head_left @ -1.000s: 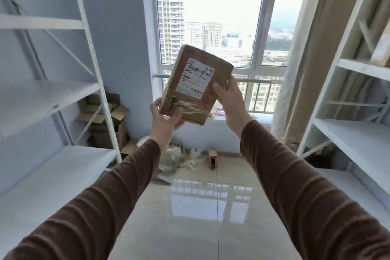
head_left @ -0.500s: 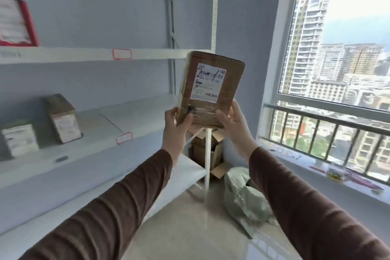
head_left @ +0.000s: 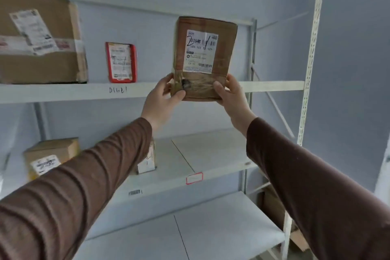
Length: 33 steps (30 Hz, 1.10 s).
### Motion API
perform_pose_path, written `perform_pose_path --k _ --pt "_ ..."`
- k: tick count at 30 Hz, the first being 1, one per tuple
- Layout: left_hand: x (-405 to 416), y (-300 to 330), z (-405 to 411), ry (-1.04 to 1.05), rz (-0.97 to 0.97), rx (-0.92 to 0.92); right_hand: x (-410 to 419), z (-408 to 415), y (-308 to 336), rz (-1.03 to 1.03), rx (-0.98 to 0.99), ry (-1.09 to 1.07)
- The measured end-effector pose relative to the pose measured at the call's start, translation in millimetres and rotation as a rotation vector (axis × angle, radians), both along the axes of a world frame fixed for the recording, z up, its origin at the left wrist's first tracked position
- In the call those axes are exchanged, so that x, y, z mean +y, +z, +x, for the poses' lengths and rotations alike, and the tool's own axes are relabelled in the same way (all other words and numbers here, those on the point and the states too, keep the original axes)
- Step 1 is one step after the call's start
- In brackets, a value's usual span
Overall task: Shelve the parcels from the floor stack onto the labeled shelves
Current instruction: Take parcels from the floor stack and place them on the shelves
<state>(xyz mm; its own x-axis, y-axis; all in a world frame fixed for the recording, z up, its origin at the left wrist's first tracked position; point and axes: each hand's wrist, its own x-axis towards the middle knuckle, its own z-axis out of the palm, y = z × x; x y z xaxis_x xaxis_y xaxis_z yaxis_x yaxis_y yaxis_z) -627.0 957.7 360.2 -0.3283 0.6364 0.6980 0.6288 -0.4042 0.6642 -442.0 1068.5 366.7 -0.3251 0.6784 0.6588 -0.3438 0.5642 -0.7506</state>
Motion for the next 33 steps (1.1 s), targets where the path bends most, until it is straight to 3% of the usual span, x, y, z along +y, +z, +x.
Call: perform_pose_path --k 9,33 --pt "59.0 77.7 -103.2 0.212 -0.128 0.234 90.3 -103.9 59.7 0.086 -0.087 -0.03" --pt "166.1 111.0 -182.9 0.563 -0.566 0.376 230.2 -206.9 97.0 0.311 -0.615 -0.13"
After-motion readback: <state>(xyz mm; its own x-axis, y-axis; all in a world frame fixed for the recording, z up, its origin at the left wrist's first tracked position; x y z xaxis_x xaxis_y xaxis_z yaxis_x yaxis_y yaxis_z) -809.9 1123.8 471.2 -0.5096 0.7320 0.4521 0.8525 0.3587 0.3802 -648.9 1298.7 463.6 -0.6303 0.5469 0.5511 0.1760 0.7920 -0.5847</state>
